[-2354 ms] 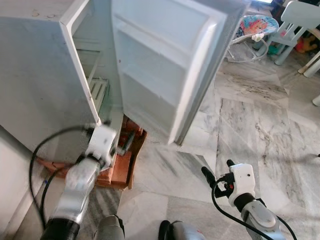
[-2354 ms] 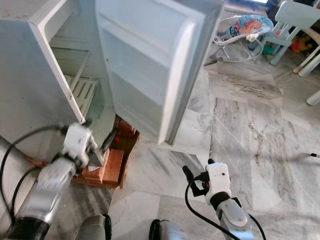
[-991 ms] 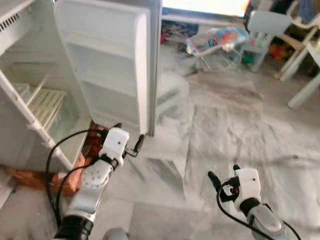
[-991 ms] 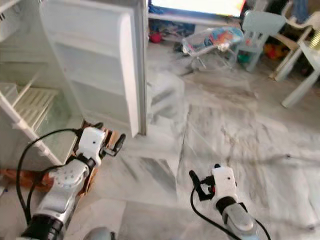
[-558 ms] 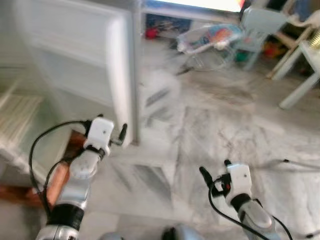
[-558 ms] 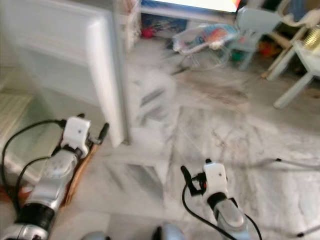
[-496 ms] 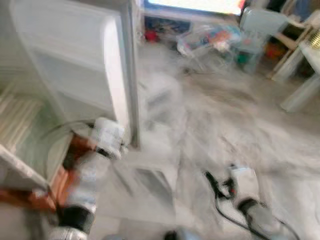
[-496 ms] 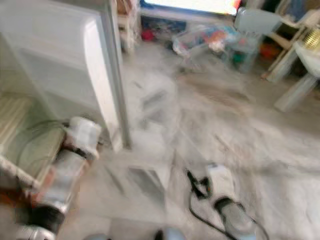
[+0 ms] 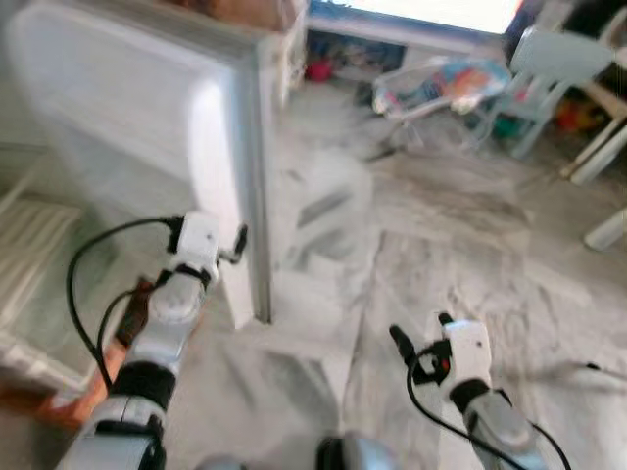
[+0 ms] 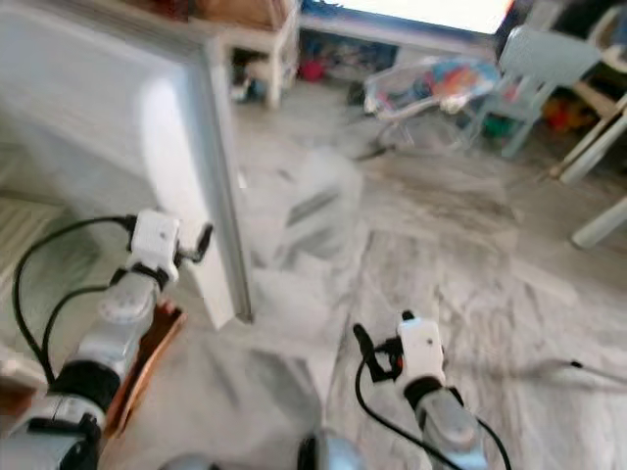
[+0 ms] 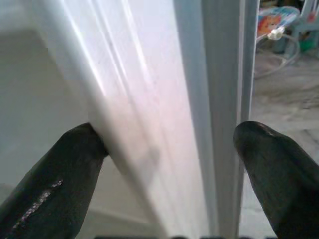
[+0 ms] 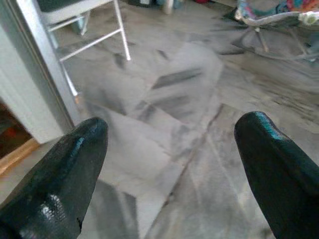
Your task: Restocking fridge
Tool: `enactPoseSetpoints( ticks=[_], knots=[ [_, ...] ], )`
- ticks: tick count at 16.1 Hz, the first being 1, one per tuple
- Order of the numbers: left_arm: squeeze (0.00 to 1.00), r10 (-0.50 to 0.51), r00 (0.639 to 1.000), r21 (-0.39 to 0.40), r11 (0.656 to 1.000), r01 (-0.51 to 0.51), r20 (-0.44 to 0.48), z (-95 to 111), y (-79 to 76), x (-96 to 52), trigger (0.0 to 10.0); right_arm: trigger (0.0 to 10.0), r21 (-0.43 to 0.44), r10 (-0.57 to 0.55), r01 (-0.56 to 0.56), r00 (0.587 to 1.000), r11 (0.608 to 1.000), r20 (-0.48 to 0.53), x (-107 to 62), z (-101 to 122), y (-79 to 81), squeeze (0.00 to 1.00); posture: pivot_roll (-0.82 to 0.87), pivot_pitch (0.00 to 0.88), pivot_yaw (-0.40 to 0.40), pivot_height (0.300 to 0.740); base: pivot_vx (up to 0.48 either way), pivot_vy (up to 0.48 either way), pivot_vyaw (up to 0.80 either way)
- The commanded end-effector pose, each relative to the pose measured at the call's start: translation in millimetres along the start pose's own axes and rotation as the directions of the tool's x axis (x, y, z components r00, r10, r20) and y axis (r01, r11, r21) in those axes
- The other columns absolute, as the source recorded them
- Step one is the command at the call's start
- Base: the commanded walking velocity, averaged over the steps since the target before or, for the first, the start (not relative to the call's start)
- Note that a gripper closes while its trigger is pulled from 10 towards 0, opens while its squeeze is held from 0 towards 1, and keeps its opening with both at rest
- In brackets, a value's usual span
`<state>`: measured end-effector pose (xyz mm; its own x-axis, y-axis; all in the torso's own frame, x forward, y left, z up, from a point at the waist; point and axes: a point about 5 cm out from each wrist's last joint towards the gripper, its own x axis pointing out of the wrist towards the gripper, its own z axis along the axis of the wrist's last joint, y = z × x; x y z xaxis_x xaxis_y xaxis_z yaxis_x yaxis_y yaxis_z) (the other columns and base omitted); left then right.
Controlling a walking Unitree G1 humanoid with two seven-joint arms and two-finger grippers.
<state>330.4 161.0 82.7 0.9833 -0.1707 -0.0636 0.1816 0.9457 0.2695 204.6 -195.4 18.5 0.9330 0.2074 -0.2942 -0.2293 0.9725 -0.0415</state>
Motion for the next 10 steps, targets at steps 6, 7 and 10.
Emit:
enactPoseSetpoints(
  ticks=[6, 7, 10],
  knots=[
    [0.0, -0.164, 0.983, 0.018, 0.987, 0.163, 0.081, 25, -41.7, 20.2, 10.0, 10.0, -0.007, -0.011, 0.011, 1.0, 1.0, 0.012, 0.5, 3, -3.3, 0.0, 0.03, 0.078, -0.072, 0.74, 0.436, 0.0, 0.0],
    [0.0, -0.168, 0.982, 0.001, 0.986, 0.168, 0.09, 23, -40.9, 17.6, 10.0, 10.0, -0.007, -0.013, 0.013, 1.0, 1.0, 0.012, 0.1, 3, -3.3, 0.0, 0.03, 0.079, -0.071, 0.74, 0.0, 0.0, 0.0],
    [0.0, -0.185, 0.981, -0.004, 0.983, 0.186, 0.064, -1, -30.1, -4.7, 10.0, 10.0, -0.003, -0.019, 0.019, 1.0, 1.0, 0.014, -0.5, 3, -3.5, 0.0, 0.04, 0.085, -0.067, 0.74, 0.0, 0.0, 0.0]
  ],
)
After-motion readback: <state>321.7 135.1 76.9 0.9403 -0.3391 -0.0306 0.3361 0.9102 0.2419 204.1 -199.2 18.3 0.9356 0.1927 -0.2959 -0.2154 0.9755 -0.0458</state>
